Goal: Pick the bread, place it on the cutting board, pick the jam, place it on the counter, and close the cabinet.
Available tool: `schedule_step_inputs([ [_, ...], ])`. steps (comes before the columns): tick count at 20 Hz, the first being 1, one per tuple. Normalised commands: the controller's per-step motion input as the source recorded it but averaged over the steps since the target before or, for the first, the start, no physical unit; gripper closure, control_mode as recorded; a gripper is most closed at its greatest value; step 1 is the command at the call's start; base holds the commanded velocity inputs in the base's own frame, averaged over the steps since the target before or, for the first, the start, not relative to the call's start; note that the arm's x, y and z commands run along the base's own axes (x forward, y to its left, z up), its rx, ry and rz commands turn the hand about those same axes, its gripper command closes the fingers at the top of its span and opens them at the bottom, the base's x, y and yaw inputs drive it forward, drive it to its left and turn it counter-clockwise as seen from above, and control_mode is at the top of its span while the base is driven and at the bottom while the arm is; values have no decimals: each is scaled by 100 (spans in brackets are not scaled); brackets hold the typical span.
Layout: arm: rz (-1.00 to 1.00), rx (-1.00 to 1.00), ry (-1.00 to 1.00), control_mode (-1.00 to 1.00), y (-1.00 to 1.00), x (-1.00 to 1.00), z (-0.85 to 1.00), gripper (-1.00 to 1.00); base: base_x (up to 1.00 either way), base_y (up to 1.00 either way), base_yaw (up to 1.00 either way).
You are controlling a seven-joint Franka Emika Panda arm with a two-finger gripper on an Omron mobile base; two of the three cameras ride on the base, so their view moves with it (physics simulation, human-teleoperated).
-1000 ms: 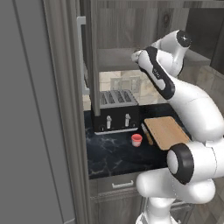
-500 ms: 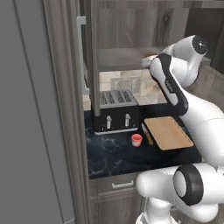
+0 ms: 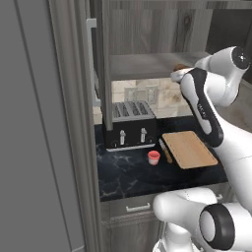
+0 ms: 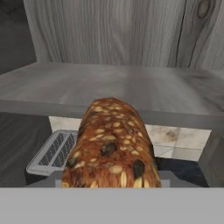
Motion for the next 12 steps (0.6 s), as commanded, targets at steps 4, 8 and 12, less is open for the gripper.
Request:
schedule_step_inputs([
  [4,-5,0,1,-100,-27,-28,-21,100,0,0,0],
  [8,-7,0,1,-100,-23,-25,-30,100,0,0,0],
  [12,-7,0,0,-100,-19,-25,-37,100,0,0,0],
])
